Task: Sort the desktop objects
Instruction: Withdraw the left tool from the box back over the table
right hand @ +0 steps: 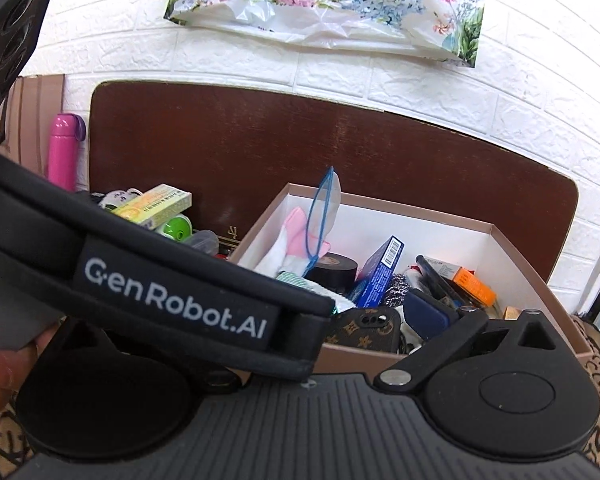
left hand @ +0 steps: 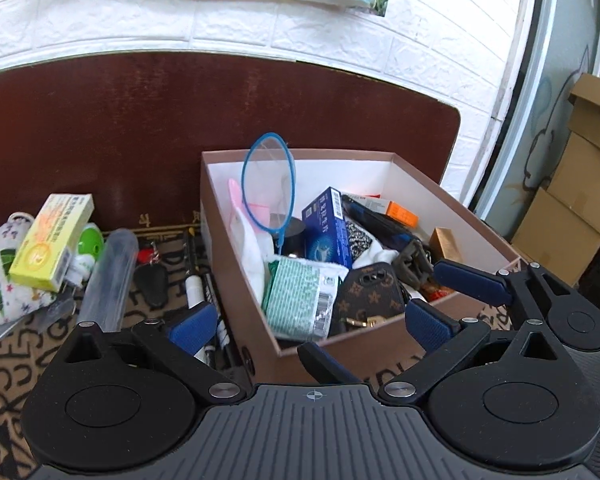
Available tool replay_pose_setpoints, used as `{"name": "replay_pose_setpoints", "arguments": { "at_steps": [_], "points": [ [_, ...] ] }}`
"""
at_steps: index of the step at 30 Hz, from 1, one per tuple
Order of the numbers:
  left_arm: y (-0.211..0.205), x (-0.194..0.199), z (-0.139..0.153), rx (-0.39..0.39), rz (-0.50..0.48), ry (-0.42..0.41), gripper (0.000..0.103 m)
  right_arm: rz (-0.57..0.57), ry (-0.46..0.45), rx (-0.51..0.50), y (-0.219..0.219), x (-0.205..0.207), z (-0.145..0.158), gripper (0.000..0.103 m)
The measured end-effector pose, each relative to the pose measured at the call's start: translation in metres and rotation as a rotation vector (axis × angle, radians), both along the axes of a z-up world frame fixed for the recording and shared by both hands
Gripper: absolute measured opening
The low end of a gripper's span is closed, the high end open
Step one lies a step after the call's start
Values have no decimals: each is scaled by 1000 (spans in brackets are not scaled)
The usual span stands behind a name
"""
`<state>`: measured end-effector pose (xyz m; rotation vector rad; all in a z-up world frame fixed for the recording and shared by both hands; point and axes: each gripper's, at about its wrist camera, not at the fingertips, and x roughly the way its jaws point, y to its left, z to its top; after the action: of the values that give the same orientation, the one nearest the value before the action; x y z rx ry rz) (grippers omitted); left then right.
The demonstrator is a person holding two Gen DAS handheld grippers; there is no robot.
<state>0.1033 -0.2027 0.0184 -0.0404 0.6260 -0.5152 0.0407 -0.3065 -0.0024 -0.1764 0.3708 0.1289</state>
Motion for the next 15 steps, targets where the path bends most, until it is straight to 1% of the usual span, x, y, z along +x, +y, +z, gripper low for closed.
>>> {"name": "replay_pose_setpoints", "arguments": {
  "at_steps": [3,8,13,15],
  "points": [
    [5,-12,2,9,16,9,103,-4,-5,10,3,-10,2,103],
    [17,-37,1,35,48,-10,103,-2,-10,45,11,-30,2,103],
    [31,-59,-9,63,89,-6,103,7,4,116,24,-48,-3,103],
    [36,-66,-13,80,101,-5,103,9,8,113,34,-54,-5,103]
  ]
}}
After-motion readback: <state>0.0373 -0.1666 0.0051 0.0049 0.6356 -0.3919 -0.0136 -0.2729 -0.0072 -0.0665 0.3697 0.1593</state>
